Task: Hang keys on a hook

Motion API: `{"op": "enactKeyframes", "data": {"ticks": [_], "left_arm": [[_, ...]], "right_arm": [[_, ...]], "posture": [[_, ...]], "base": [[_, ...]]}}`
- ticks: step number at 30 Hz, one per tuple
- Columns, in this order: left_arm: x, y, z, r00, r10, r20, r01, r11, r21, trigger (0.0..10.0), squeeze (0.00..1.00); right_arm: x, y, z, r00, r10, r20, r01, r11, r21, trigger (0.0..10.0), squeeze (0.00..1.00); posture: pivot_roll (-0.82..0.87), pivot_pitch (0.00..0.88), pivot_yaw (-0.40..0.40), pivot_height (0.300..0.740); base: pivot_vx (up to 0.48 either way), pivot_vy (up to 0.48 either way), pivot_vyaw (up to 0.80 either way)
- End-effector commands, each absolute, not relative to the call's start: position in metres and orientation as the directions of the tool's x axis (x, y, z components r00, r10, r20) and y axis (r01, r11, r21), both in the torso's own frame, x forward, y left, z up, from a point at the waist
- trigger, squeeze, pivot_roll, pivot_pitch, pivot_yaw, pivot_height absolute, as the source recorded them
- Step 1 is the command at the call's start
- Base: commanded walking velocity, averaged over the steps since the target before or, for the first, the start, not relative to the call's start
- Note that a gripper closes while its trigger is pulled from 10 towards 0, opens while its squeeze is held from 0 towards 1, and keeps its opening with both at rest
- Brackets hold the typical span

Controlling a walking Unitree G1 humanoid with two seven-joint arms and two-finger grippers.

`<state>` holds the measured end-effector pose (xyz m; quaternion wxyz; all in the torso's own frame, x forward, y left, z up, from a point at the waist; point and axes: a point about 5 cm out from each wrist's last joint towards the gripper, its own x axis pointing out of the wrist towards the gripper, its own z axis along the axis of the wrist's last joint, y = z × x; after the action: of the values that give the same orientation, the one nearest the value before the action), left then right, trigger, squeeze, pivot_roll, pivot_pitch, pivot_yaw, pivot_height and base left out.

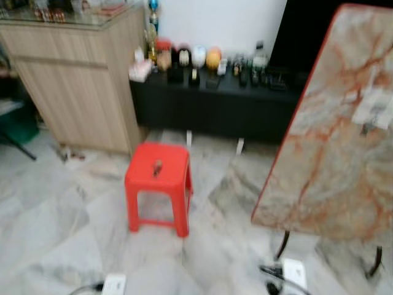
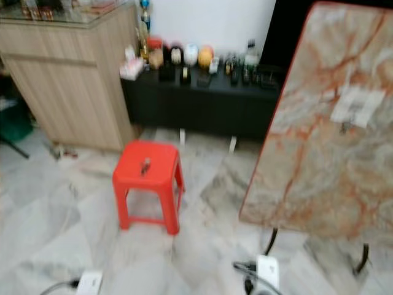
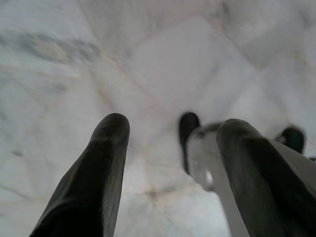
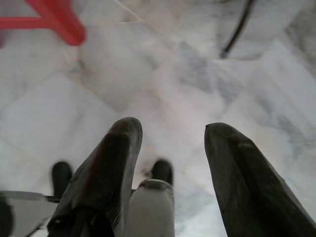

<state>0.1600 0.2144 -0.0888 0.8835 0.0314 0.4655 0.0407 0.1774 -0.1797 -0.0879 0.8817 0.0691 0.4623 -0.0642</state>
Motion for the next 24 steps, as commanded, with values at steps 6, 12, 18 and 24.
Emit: {"op": "enactKeyframes", "data": {"ticks": [6,12,18,24], "left_arm": [[0.1606,0.1996,-0.0915,0.550,0.022,-0.835,-0.043,0.999,-0.002,10.0,0.00],[0.1611,0.1997,-0.0913,0.547,0.015,-0.837,-0.035,0.999,-0.006,10.0,0.00],[0.1610,0.2001,-0.0914,0.543,0.013,-0.840,-0.041,0.999,-0.012,10.0,0.00],[0.1606,0.2001,-0.0917,0.541,0.012,-0.841,-0.052,0.998,-0.019,10.0,0.00]], "right_arm": [[0.1737,-0.1910,-0.0882,0.557,-0.075,-0.827,0.186,0.982,0.037,10.0,0.00],[0.1727,-0.1888,-0.0889,0.555,-0.065,-0.829,0.184,0.982,0.047,10.0,0.00],[0.1715,-0.1870,-0.0897,0.551,-0.062,-0.832,0.189,0.980,0.052,10.0,0.00],[0.1742,-0.1847,-0.0886,0.562,-0.052,-0.826,0.199,0.977,0.074,10.0,0.00]], "posture": [[0.02,0.000,-0.045,0.740],[0.02,0.000,-0.038,0.740],[0.02,0.000,-0.035,0.740],[0.02,0.000,-0.034,0.740]], "base": [[0.000,0.000,0.00],[0.000,0.000,0.00],[0.000,0.000,0.00],[0.000,0.000,0.00]]}}
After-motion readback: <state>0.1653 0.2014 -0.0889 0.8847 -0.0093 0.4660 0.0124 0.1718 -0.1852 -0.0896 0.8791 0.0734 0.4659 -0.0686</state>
